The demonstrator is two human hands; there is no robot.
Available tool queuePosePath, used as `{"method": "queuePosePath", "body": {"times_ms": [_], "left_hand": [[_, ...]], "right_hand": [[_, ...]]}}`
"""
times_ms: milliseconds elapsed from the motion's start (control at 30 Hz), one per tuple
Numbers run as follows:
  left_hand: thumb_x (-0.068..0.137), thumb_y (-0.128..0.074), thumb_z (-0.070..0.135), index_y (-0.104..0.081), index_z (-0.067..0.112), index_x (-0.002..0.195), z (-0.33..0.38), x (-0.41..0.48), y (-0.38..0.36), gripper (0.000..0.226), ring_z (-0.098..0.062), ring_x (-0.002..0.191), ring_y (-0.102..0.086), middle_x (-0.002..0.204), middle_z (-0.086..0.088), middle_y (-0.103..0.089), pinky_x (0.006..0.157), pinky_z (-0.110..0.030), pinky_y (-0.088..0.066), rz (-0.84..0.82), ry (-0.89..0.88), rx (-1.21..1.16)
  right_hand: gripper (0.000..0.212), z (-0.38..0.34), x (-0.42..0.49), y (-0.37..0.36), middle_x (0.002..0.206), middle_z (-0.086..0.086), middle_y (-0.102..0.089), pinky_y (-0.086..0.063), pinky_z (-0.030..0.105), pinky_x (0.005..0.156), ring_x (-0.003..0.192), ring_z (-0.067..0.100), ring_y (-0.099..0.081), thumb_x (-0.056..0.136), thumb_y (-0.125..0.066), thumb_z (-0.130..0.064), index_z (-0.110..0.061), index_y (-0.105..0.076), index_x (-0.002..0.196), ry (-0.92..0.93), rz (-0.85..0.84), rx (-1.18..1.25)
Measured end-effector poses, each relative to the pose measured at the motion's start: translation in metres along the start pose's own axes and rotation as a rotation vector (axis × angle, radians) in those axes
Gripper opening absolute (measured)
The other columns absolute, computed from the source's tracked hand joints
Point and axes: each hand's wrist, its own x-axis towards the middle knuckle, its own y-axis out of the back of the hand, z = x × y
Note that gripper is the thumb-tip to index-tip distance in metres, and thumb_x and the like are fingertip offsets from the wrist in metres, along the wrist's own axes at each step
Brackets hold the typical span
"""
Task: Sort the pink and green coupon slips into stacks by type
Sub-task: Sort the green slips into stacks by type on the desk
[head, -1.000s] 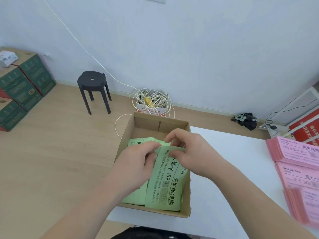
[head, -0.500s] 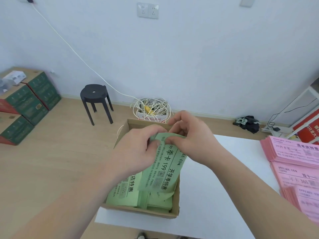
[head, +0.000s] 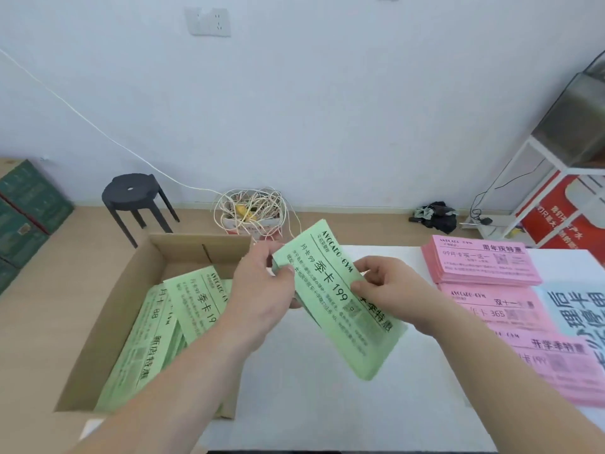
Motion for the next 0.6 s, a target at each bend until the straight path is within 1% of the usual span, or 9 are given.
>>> {"method": "queuePosePath", "body": {"times_ms": [67, 100, 267, 333, 367, 400, 500, 567, 600], "left_hand": [[0.097, -0.052, -0.001, -0.059, 0.015, 0.106, -0.03, -0.008, -0.026, 0.019, -0.021, 0.075, -0.077, 0.101, -0.008, -0.074, 0.07, -0.047, -0.065, -0.065, 0.131, 0.019], [0.094, -0.052, -0.003, -0.058, 0.015, 0.105, -0.043, -0.012, -0.036, 0.021, -0.021, 0.075, -0.077, 0.099, -0.008, -0.074, 0.071, -0.047, -0.065, -0.088, 0.179, 0.017], [0.09, -0.05, -0.003, -0.059, 0.023, 0.108, -0.083, -0.016, -0.051, 0.034, -0.021, 0.078, -0.076, 0.102, -0.004, -0.071, 0.07, -0.041, -0.065, -0.079, 0.254, 0.016], [0.091, -0.051, 0.001, -0.06, 0.03, 0.108, -0.103, -0.012, -0.049, 0.035, -0.018, 0.082, -0.074, 0.102, 0.003, -0.073, 0.076, -0.043, -0.064, -0.066, 0.261, 0.083], [0.091, -0.053, 0.004, -0.06, 0.034, 0.108, -0.112, -0.012, -0.047, 0.035, -0.015, 0.082, -0.073, 0.102, 0.009, -0.073, 0.08, -0.044, -0.062, -0.069, 0.252, 0.148], [0.09, -0.054, 0.007, -0.06, 0.036, 0.109, -0.12, -0.011, -0.046, 0.036, -0.012, 0.083, -0.07, 0.105, 0.013, -0.072, 0.083, -0.043, -0.06, -0.075, 0.241, 0.218], [0.089, -0.057, 0.011, -0.055, 0.049, 0.108, -0.134, -0.014, -0.046, 0.042, -0.007, 0.088, -0.063, 0.113, 0.012, -0.059, 0.088, -0.032, -0.053, -0.062, 0.193, 0.344], [0.089, -0.058, 0.013, -0.05, 0.056, 0.108, -0.142, -0.017, -0.049, 0.047, -0.01, 0.092, -0.062, 0.111, 0.014, -0.05, 0.09, -0.031, -0.051, -0.065, 0.165, 0.367], [0.089, -0.059, 0.015, -0.049, 0.057, 0.115, -0.147, -0.019, -0.05, 0.05, -0.012, 0.097, -0.061, 0.113, 0.016, -0.048, 0.094, -0.033, -0.051, -0.077, 0.148, 0.375]], "right_hand": [[0.02, 0.027, 0.004, 0.004, 0.092, -0.003, -0.074, -0.056, 0.033, 0.071, 0.081, 0.015, -0.072, 0.097, -0.063, -0.021, -0.031, -0.068, 0.113, -0.089, 0.048, -0.239], [0.024, 0.038, 0.007, 0.006, 0.096, -0.003, -0.071, -0.052, 0.03, 0.071, 0.083, 0.015, -0.069, 0.096, -0.065, -0.022, -0.032, -0.067, 0.118, -0.111, 0.045, -0.341], [0.038, 0.063, 0.028, 0.003, 0.119, -0.007, -0.061, -0.051, 0.036, 0.093, 0.105, 0.017, -0.061, 0.096, -0.065, -0.026, -0.032, -0.06, 0.133, -0.123, 0.03, -0.563], [0.042, 0.07, 0.032, -0.011, 0.133, -0.006, -0.054, -0.045, 0.035, 0.101, 0.12, 0.019, -0.054, 0.099, -0.06, -0.028, -0.031, -0.054, 0.14, -0.065, 0.121, -0.757], [0.042, 0.075, 0.031, -0.021, 0.138, -0.007, -0.051, -0.042, 0.034, 0.102, 0.126, 0.019, -0.05, 0.099, -0.057, -0.03, -0.031, -0.053, 0.141, -0.019, 0.175, -0.796], [0.039, 0.081, 0.029, -0.032, 0.14, -0.01, -0.05, -0.043, 0.033, 0.101, 0.128, 0.017, -0.048, 0.1, -0.055, -0.03, -0.03, -0.055, 0.139, 0.008, 0.201, -0.736], [0.03, 0.097, 0.015, -0.062, 0.131, -0.014, -0.059, -0.047, 0.03, 0.095, 0.119, 0.013, -0.056, 0.102, -0.051, -0.029, -0.028, -0.064, 0.129, -0.042, 0.163, -0.484], [0.023, 0.107, 0.009, -0.073, 0.109, -0.012, -0.065, -0.047, 0.031, 0.086, 0.103, 0.017, -0.061, 0.103, -0.049, -0.028, -0.025, -0.067, 0.117, -0.043, 0.147, -0.46], [0.02, 0.11, 0.008, -0.073, 0.094, -0.011, -0.063, -0.046, 0.032, 0.077, 0.09, 0.017, -0.06, 0.104, -0.047, -0.029, -0.024, -0.066, 0.105, -0.041, 0.151, -0.433]]}}
